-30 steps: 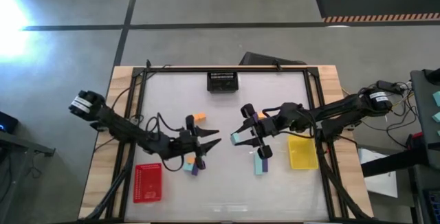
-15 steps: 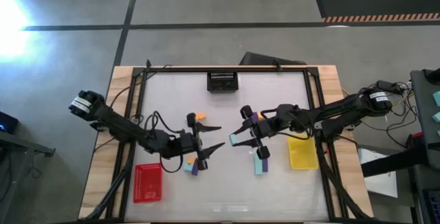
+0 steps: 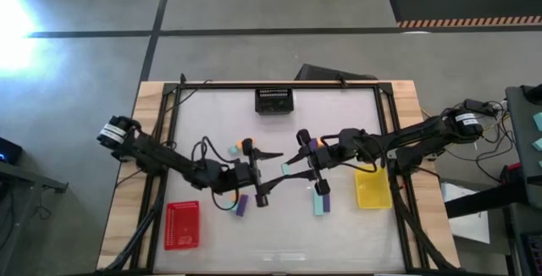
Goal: Sort & place blocks by color
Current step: Put the blue block into the red bin
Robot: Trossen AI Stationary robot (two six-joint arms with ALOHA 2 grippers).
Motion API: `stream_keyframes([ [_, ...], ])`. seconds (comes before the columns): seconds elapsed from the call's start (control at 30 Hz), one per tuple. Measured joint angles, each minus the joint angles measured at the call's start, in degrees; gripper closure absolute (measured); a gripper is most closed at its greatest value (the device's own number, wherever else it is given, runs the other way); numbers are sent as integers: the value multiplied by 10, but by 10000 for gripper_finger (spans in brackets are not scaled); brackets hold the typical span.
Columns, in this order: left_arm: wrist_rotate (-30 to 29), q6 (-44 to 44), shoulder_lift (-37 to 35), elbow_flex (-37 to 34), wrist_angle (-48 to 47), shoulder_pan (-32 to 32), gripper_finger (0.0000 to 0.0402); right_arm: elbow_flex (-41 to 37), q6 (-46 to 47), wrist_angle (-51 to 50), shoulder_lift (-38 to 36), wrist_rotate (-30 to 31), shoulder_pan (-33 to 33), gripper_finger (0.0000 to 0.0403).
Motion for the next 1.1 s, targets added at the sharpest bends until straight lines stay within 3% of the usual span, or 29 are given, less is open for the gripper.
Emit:
stream_keyframes([
  [0.37, -1, 25, 8, 6, -2, 0, 149, 0, 7, -9, 0, -1, 0, 286],
  [0.77, -1, 20, 8, 6, -8, -1, 287, 0, 3, -12, 0, 15, 0, 280],
  [0.9, -1, 20, 8, 6, -10, -1, 287, 0, 10, -15, 0, 15, 0, 267],
  [1.1, -18, 9, 8, 6, -23, -3, 287, 1, 41, -33, -8, 14, 0, 218],
])
